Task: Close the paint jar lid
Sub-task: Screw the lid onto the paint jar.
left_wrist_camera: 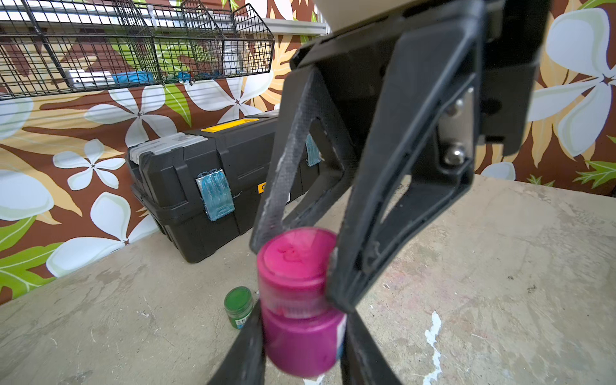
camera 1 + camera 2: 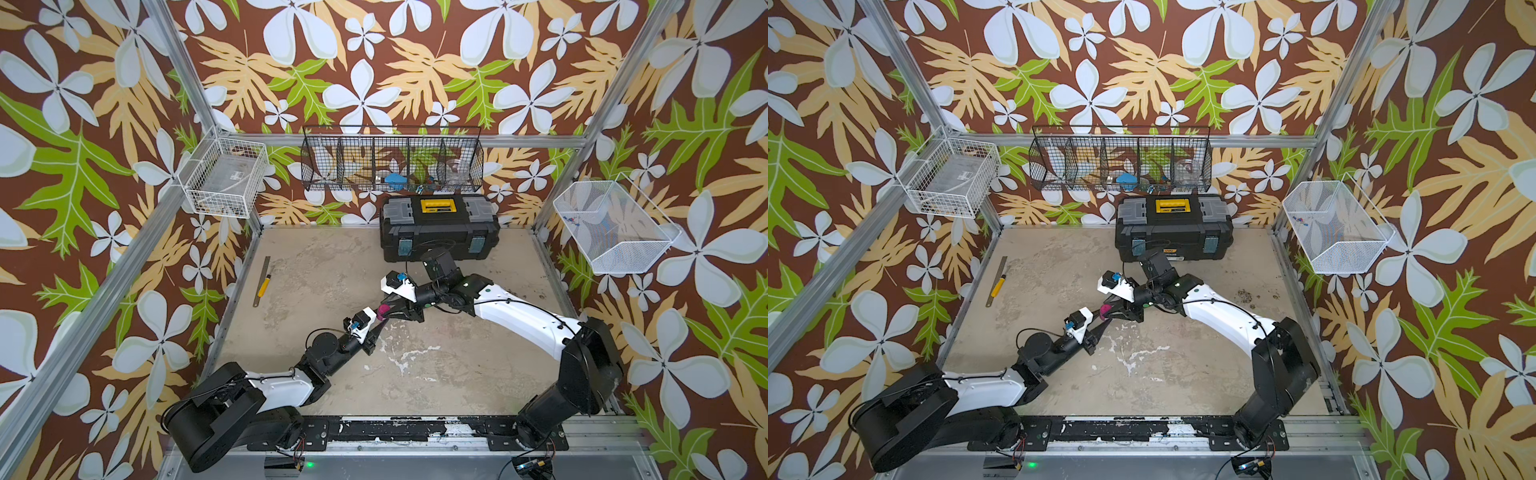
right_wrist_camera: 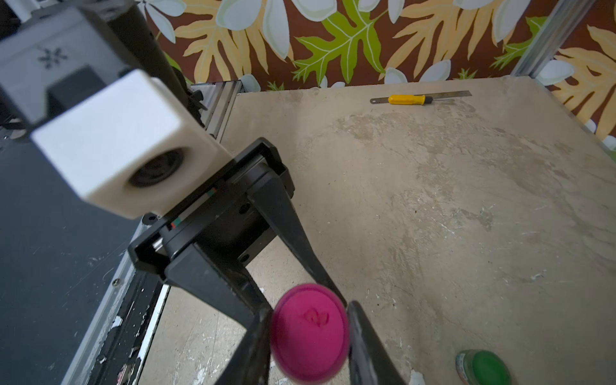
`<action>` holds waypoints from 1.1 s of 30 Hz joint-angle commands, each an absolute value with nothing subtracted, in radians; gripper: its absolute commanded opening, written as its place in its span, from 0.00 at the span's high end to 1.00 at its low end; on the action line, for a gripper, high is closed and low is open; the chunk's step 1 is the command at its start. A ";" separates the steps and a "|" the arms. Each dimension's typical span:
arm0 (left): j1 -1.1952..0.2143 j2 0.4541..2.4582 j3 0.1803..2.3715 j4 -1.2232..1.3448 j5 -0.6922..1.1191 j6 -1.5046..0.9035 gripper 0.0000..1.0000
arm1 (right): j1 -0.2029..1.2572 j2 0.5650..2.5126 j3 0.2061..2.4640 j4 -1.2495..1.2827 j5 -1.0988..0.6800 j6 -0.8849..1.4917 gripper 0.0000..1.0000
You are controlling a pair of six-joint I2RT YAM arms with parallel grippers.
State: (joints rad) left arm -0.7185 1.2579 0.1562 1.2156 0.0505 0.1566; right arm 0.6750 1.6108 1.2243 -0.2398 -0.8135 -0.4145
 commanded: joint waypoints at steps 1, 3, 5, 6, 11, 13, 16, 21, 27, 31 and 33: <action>-0.719 1.255 0.156 1.243 0.070 0.158 0.96 | 0.693 1.580 1.191 -0.114 -0.667 -0.238 0.84; -0.719 1.255 0.156 1.243 0.071 0.158 0.96 | 0.712 1.556 1.167 -0.078 -0.596 -0.164 0.84; -0.719 1.253 0.155 1.244 0.069 0.158 0.96 | 0.737 1.528 1.139 -0.041 -0.489 -0.087 0.84; -0.719 1.253 0.155 1.243 0.069 0.158 0.96 | 0.748 1.515 1.124 -0.022 -0.450 -0.048 0.84; -0.719 1.254 0.156 1.243 0.069 0.158 0.96 | 0.833 1.474 1.101 -0.032 -0.218 0.102 0.84; -0.719 1.256 0.156 1.244 0.069 0.158 0.97 | 0.883 1.463 1.097 -0.043 -0.106 0.155 0.84; -0.719 1.256 0.156 1.244 0.069 0.158 0.96 | 0.953 1.447 1.082 -0.041 0.040 0.247 0.85; -0.719 1.256 0.156 1.243 0.068 0.157 0.96 | 1.048 1.446 1.066 -0.042 0.222 0.439 0.86; -0.719 1.256 0.155 1.243 0.071 0.155 0.96 | 1.103 1.459 1.066 -0.015 0.277 0.574 0.82; -0.719 1.255 0.156 1.243 0.068 0.156 0.96 | 1.110 1.481 1.096 -0.040 0.262 0.574 0.75; -0.719 1.255 0.156 1.244 0.069 0.156 0.96 | 1.109 1.480 1.100 -0.049 0.268 0.564 0.72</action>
State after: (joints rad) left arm -0.7181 1.2568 0.1547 1.2163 0.0479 0.1547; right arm 1.0996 1.4773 1.0874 -0.0826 0.3210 0.5289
